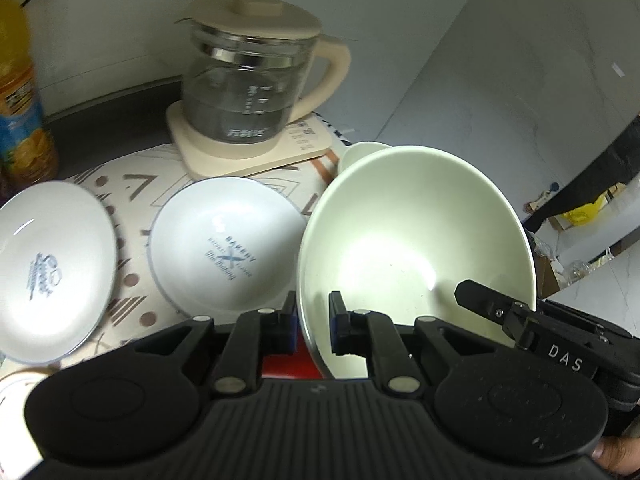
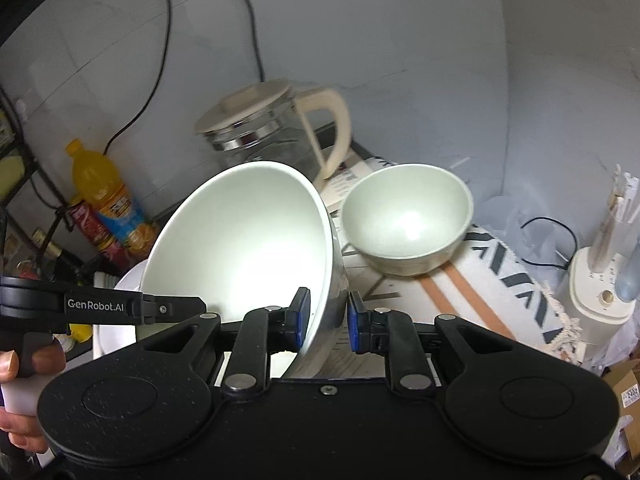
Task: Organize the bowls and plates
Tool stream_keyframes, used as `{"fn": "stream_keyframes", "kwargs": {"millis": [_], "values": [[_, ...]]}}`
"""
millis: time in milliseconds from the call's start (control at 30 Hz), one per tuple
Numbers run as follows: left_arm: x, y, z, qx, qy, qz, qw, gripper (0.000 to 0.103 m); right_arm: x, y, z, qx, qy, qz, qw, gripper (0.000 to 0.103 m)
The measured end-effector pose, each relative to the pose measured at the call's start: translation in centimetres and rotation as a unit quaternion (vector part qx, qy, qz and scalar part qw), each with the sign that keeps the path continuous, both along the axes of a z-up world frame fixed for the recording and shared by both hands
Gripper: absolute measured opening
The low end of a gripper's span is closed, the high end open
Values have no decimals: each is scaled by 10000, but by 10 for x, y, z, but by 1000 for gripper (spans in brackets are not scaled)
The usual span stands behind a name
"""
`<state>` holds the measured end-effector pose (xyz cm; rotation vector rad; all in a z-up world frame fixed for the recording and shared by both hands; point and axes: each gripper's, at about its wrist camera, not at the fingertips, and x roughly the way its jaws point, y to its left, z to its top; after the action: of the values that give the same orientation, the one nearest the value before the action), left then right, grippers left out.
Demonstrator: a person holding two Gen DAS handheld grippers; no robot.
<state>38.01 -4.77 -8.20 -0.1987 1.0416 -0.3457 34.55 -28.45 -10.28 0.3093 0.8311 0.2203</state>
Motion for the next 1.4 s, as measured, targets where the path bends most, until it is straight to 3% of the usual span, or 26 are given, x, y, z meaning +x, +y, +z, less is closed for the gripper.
{"fn": "stream_keyframes", "kwargs": {"millis": [700, 1067, 1400], "values": [[-48, 53, -25, 108, 536, 355, 9979, 15, -26, 46, -15, -106, 490, 862, 9950, 24], [-49, 49, -50, 77, 911, 312, 9953, 15, -25, 48, -42, -252, 765, 804, 9935, 19], [-46, 49, -62, 202, 1034, 429, 9935, 15, -17, 56, -52, -498, 718, 850, 9925, 15]]}}
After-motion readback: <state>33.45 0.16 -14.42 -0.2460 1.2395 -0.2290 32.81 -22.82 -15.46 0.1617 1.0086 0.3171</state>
